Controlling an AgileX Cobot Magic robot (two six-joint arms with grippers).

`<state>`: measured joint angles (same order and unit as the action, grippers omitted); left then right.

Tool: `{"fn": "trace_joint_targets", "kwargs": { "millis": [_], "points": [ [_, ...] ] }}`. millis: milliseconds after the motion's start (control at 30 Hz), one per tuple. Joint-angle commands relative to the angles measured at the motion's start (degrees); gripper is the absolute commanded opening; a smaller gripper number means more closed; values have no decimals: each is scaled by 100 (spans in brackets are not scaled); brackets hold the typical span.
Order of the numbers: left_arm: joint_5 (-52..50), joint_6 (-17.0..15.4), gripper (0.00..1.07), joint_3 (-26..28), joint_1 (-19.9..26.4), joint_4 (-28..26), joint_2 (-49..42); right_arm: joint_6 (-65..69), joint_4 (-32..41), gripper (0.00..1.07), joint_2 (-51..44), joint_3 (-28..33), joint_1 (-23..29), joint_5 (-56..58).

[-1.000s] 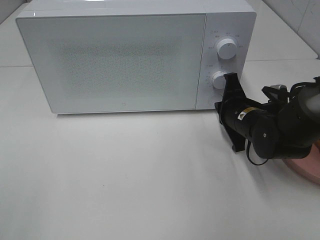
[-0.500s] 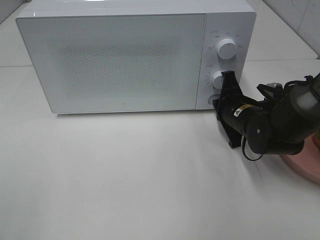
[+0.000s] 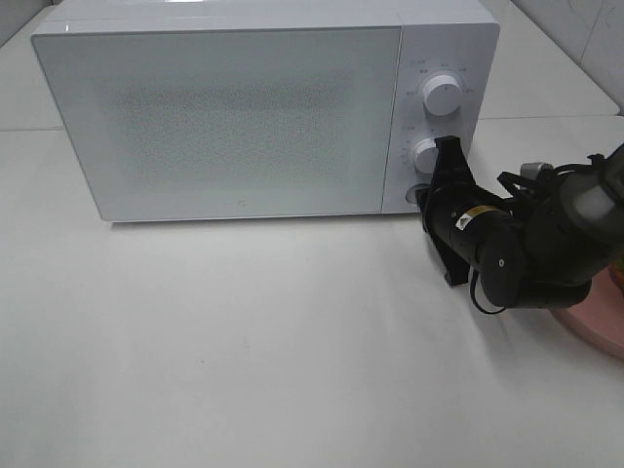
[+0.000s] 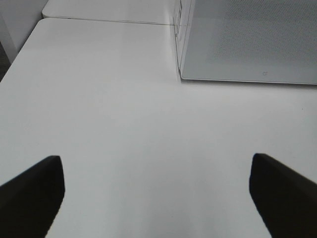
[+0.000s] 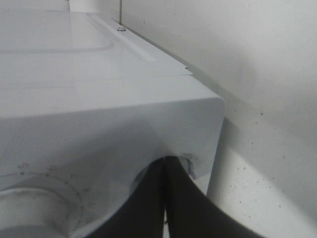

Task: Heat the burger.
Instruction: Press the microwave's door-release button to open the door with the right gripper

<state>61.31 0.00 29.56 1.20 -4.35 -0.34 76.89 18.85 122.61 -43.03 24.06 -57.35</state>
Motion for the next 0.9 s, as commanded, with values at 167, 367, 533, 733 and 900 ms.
{"fn": "trace_joint_targets", "kwargs": {
  "millis": [167,367,533,733,900],
  "points": [
    [-6,0,93,0,11,-17,-34,17,304,0,-74,-470,-115,-1152],
    [-6,0,93,0,11,-17,-34,-155,298,0,-74,-894,-286,-1226],
    [-6,0,93,0,11,-17,-34,-241,327,0,-74,-1008,-350,-1243],
    [-6,0,93,0,11,-17,-34,-235,327,0,-74,-1008,-350,-1226],
    [-6,0,93,0,11,-17,-34,-235,304,0,-74,-1008,-350,-1215]
  ]
}}
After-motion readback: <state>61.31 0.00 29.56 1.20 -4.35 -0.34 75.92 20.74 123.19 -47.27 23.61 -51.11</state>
